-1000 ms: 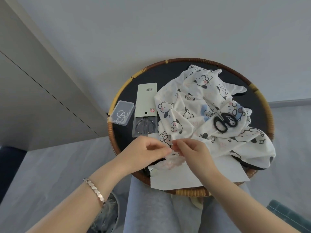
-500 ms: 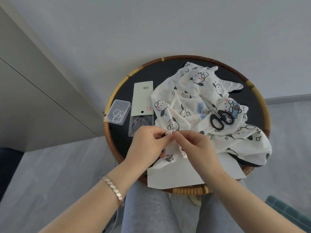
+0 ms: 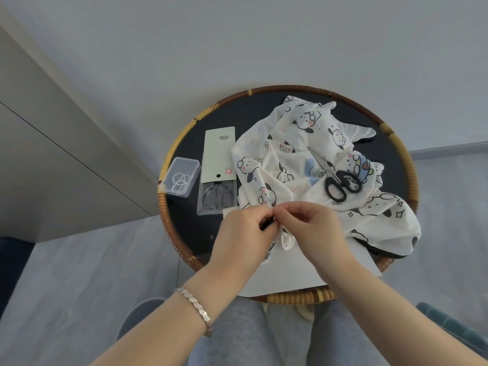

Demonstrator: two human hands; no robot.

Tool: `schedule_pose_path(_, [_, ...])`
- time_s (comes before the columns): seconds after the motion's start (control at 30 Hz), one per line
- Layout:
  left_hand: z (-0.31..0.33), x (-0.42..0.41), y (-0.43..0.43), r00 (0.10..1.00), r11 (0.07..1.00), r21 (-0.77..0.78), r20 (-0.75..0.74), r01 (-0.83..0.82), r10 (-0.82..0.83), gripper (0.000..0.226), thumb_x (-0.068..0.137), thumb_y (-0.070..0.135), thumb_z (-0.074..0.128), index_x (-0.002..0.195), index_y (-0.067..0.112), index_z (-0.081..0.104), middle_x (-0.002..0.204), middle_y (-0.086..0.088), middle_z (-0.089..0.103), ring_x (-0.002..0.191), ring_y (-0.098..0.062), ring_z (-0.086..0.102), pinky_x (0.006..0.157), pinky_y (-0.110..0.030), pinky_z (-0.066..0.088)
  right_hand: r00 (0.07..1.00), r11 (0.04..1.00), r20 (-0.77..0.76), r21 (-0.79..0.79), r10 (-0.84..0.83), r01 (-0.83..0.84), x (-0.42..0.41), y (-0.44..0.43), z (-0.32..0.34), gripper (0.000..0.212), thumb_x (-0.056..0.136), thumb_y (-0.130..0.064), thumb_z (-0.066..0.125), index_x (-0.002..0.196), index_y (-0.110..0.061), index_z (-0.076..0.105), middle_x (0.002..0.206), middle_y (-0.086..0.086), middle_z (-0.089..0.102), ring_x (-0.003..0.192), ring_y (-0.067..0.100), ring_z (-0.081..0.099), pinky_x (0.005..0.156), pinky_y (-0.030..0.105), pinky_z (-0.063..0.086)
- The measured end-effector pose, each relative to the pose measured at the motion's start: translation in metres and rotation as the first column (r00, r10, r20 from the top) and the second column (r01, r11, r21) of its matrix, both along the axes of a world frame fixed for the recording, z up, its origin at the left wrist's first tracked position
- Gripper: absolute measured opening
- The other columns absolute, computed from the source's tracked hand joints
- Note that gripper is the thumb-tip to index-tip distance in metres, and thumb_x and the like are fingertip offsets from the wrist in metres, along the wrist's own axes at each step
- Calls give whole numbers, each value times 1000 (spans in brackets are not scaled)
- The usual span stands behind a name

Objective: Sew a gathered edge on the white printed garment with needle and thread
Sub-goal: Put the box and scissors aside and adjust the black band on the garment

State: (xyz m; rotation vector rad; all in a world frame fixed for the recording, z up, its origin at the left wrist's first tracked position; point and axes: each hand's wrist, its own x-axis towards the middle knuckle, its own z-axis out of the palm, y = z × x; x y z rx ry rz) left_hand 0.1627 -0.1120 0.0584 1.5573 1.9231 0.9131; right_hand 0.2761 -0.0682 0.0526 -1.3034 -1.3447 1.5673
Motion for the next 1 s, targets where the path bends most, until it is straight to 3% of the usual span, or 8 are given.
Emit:
schedule_pose_path(0.13, [-7, 0, -4, 994, 996, 89, -111, 12, -2, 11, 86, 17, 60, 83, 14, 71, 59, 7, 58, 66, -9, 54, 53, -20, 40, 1000, 1000, 13, 13, 18, -18, 0, -2, -4, 13, 85, -13, 63, 77, -20, 72, 74, -8, 71, 72, -1, 64, 66, 8, 47])
schedule_pose_path(0.3, [-10, 2, -5, 965, 994, 83, -259, 72, -49, 18, 85, 25, 53, 86, 17, 69, 65, 5, 62, 59, -10, 55, 52, -26, 44, 991, 996, 109, 42, 72, -77, 2, -2, -5, 16, 88, -15, 58, 77, -22, 68, 76, -7, 70, 78, 4, 64, 72, 12, 47])
schedule_pose_path(0.33, [-8, 2, -5, 973, 996, 62, -223, 69, -54, 15, 86, 24, 55, 89, 20, 70, 67, 8, 64, 60, -8, 55, 53, -23, 44, 991, 996, 111, 50, 71, -77, 3, -2, -5, 18, 88, -15, 57, 76, -23, 67, 74, -9, 69, 75, 0, 62, 70, 10, 46])
schedule_pose_path(0.4, [-1, 0, -3, 999, 1000, -11, 28, 17, -17, 12, 86, 22, 60, 91, 24, 70, 75, 11, 67, 66, -5, 59, 59, -16, 46, 994, 996, 90, 60, 67, -73, 5, -2, -3, 22, 89, -15, 56, 73, -27, 65, 67, -14, 66, 68, -7, 58, 65, 4, 43])
schedule_pose_path(0.47, [7, -4, 1, 943, 995, -82, 324, -56, 80, 10, 84, 18, 63, 87, 23, 72, 79, 9, 70, 74, -3, 63, 66, -12, 49, 995, 994, 62, 73, 83, -87, 5, -2, 0, 23, 90, -16, 56, 73, -29, 65, 63, -20, 65, 65, -9, 57, 63, 3, 42])
schedule_pose_path(0.57, [13, -9, 7, 852, 984, -140, 497, -108, 164, 4, 80, 19, 69, 81, 21, 73, 77, 5, 72, 75, -5, 66, 69, -16, 52, 994, 991, 62, 97, 85, -90, 5, -5, 2, 22, 89, -18, 58, 73, -31, 65, 65, -22, 66, 68, -6, 60, 65, 7, 46])
schedule_pose_path(0.8, [11, -9, 8, 852, 986, -119, 498, -121, 164, 9, 81, 18, 68, 82, 25, 73, 77, 11, 73, 77, -2, 68, 70, -16, 53, 997, 994, 29, 71, 75, -77, 6, -5, 3, 15, 86, -19, 62, 76, -28, 67, 65, -18, 68, 66, -5, 60, 64, 7, 44])
schedule_pose_path(1.0, [14, -15, 7, 931, 998, 32, 363, -49, 34, 18, 81, 8, 67, 81, 25, 71, 86, 4, 69, 80, -1, 63, 73, -10, 48, 982, 981, -107, -102, 156, -167, 8, 0, 11, 14, 85, -14, 63, 76, -22, 72, 58, -11, 64, 54, -5, 54, 57, 10, 43])
